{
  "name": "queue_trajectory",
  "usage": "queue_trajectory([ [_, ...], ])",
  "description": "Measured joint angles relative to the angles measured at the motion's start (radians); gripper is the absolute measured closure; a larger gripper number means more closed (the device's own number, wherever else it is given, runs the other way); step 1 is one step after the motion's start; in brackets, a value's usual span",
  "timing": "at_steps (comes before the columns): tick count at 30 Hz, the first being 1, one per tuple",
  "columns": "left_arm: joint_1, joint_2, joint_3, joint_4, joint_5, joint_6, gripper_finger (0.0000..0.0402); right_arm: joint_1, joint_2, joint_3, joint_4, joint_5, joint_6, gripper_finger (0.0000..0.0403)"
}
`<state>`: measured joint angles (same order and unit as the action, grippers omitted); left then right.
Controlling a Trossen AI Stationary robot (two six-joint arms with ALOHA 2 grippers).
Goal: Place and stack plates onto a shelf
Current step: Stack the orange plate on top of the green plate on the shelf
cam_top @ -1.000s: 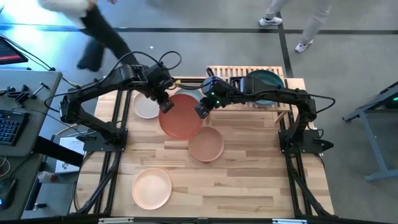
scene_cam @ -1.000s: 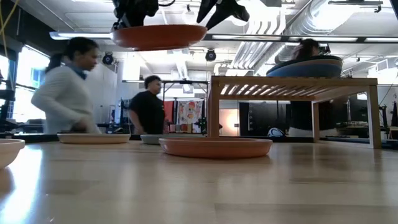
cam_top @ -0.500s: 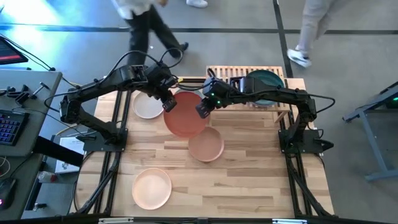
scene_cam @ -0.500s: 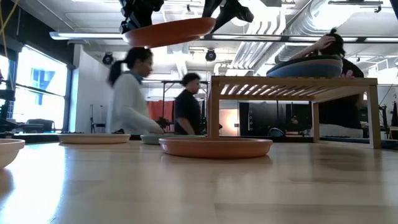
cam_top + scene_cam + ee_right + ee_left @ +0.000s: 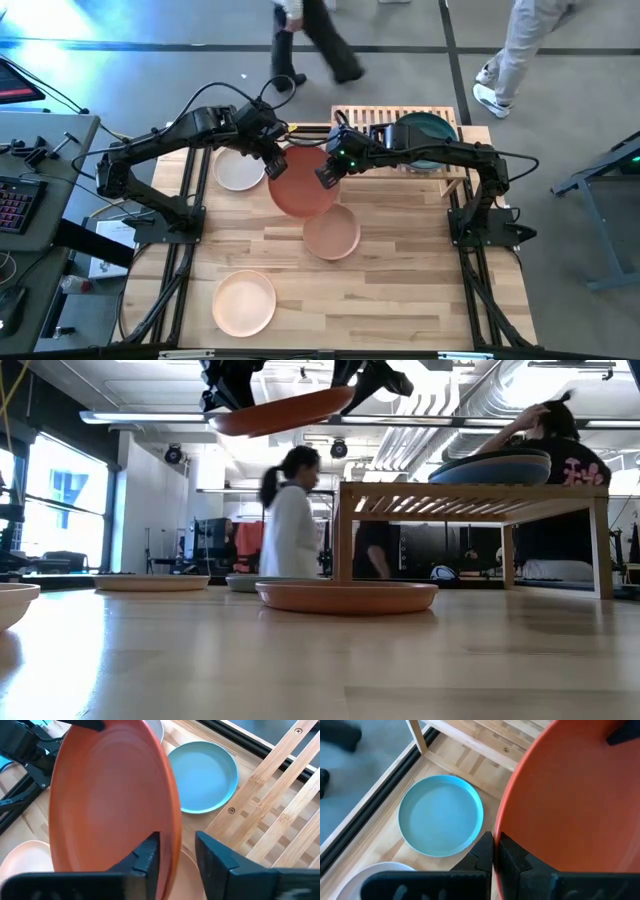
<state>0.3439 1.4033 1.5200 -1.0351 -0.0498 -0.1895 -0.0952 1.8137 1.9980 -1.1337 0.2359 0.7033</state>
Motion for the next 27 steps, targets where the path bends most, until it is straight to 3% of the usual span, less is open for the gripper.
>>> queue_trajectory([
  [6, 0.000, 0.000, 0.000, -0.001, 0.001, 0.008, 0.0400, 0.000, 0.000, 0.000, 0.000, -0.003, 0.000, 0.0393],
  [27, 0.001, 0.016, -0.002, -0.007, 0.014, 0.061, 0.0332, -0.003, 0.000, 0.000, -0.027, -0.023, 0.046, 0.0402],
])
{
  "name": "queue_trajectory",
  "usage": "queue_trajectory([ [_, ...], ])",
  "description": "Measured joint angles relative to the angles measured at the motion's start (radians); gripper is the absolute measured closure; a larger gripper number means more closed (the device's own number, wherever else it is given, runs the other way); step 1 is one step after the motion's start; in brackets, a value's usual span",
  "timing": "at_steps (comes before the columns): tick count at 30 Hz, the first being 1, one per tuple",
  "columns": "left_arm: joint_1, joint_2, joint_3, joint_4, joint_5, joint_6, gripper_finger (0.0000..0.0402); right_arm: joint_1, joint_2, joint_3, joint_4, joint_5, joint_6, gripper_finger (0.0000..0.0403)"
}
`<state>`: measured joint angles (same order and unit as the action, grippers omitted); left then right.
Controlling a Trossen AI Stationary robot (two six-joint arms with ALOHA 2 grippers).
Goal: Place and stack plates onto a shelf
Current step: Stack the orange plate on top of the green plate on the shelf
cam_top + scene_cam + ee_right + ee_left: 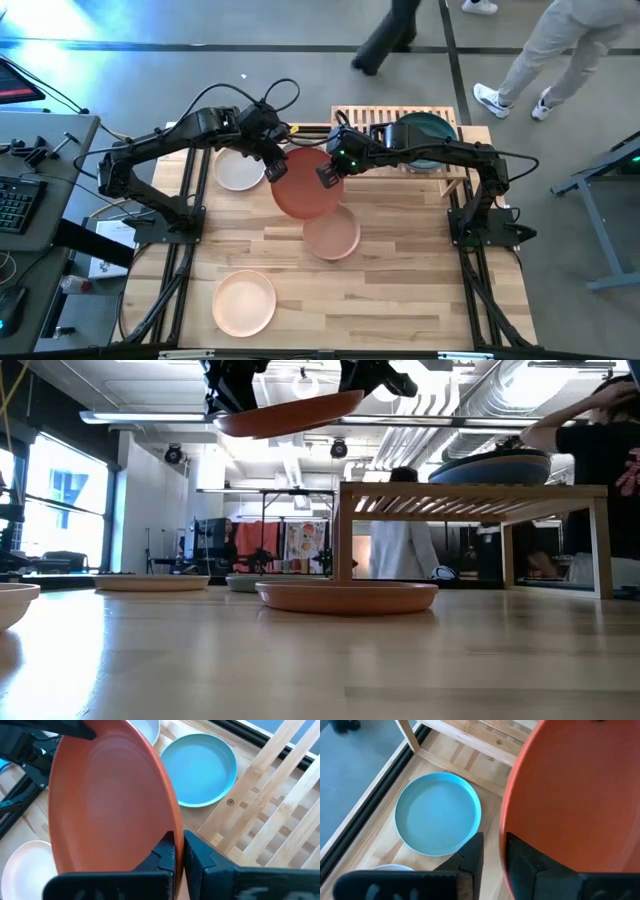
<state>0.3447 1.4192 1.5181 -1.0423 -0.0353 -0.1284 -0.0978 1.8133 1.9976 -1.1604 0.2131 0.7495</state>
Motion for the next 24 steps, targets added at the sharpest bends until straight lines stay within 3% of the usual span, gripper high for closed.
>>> queue_trajectory([
  [6, 0.001, 0.001, 0.000, 0.002, 0.005, -0.026, 0.0304, -0.007, 0.000, 0.000, -0.023, -0.003, 0.010, 0.0403],
  [14, 0.001, 0.000, 0.000, -0.001, 0.128, -0.025, 0.0302, -0.018, -0.001, 0.000, -0.073, 0.013, 0.009, 0.0403],
  [24, 0.005, -0.033, 0.000, -0.005, 0.110, 0.012, 0.0304, -0.045, -0.023, 0.026, -0.224, -0.003, 0.009, 0.0403],
])
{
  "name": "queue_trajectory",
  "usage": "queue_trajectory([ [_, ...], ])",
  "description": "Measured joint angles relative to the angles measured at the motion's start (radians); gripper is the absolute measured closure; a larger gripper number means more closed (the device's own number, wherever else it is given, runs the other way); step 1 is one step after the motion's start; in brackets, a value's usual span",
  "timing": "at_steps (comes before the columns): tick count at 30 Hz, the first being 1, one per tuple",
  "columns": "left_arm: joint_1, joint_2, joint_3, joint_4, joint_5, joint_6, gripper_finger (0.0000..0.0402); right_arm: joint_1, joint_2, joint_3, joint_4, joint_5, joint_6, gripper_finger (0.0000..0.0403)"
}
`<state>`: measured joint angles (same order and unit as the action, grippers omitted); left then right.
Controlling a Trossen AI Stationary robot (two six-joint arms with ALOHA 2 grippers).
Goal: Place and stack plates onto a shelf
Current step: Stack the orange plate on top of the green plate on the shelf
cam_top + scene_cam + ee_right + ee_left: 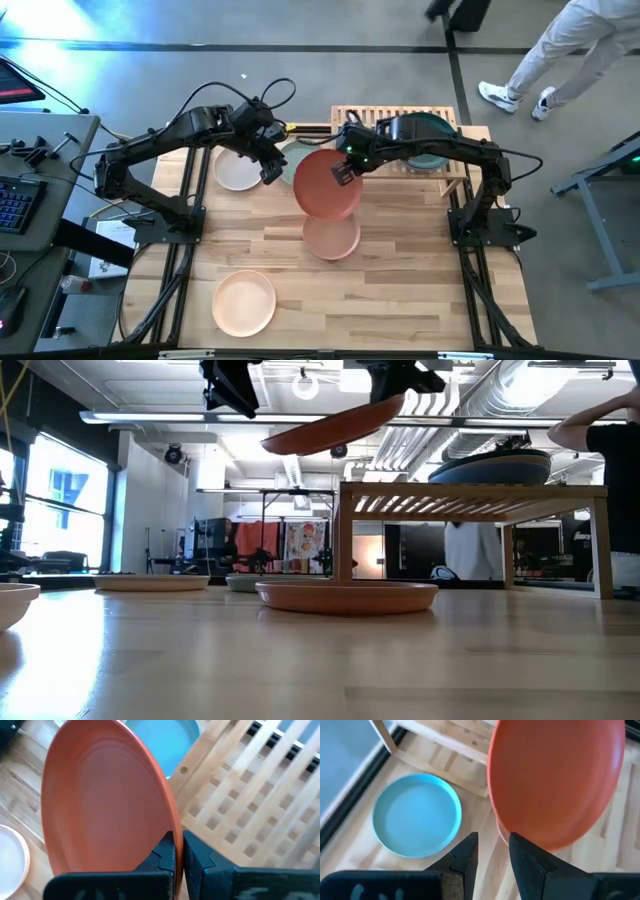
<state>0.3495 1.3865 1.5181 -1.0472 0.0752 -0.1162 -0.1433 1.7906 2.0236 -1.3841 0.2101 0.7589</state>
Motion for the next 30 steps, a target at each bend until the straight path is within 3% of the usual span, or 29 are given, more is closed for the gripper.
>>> queue_trajectory([
  [10, 0.026, -0.007, 0.000, -0.002, -0.073, 0.091, 0.0304, -0.057, -0.060, 0.077, -0.191, 0.053, -0.057, 0.0403],
  [21, 0.080, -0.007, 0.000, -0.002, -0.092, 0.121, 0.0305, -0.204, -0.208, 0.061, -0.186, 0.145, -0.211, 0.0403],
  [30, 0.140, -0.007, 0.000, 0.000, -0.091, 0.121, 0.0305, -0.388, -0.435, -0.165, -0.182, 0.178, -0.138, 0.0403],
])
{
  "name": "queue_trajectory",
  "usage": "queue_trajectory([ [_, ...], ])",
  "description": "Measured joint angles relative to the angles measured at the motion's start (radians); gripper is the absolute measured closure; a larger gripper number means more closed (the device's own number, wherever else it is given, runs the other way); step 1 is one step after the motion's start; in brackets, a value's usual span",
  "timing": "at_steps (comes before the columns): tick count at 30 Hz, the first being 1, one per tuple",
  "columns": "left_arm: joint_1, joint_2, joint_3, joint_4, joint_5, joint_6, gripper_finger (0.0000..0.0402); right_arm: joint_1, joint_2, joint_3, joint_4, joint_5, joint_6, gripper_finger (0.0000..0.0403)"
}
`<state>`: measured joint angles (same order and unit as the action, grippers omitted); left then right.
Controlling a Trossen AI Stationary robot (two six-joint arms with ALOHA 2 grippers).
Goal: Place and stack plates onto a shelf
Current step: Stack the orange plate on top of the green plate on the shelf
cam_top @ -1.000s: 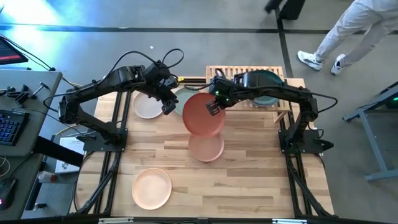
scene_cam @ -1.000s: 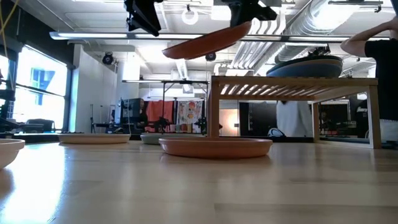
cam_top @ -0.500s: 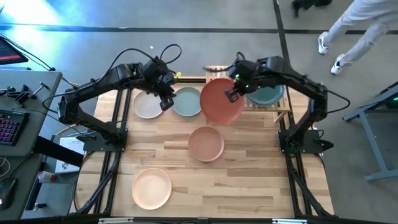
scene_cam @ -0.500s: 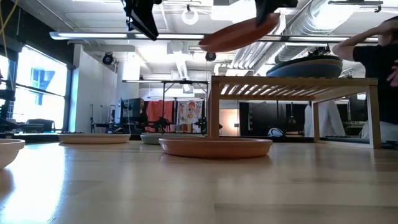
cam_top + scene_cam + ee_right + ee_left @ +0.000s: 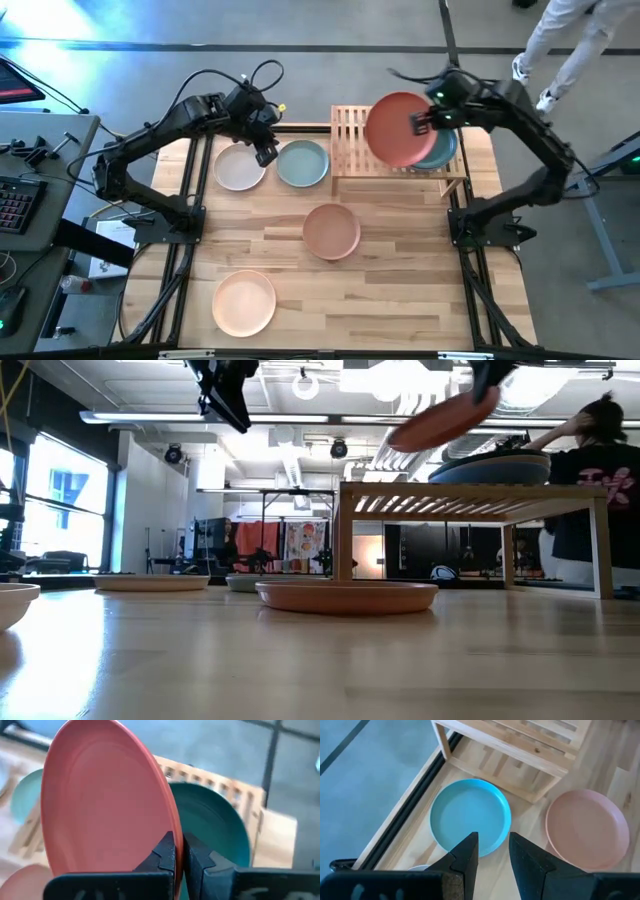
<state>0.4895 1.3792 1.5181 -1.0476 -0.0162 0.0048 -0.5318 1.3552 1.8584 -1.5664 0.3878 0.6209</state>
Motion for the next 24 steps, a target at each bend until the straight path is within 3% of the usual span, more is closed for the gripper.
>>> queue_trajectory([
  [12, 0.059, 0.000, 0.000, 0.000, 0.000, 0.000, 0.0305, -0.132, -0.358, -0.397, 0.203, -0.026, 0.271, 0.0403],
  [24, 0.060, 0.001, 0.000, 0.001, 0.000, 0.000, 0.0305, -0.132, -0.538, -0.680, 0.276, 0.024, 0.639, 0.0403],
])
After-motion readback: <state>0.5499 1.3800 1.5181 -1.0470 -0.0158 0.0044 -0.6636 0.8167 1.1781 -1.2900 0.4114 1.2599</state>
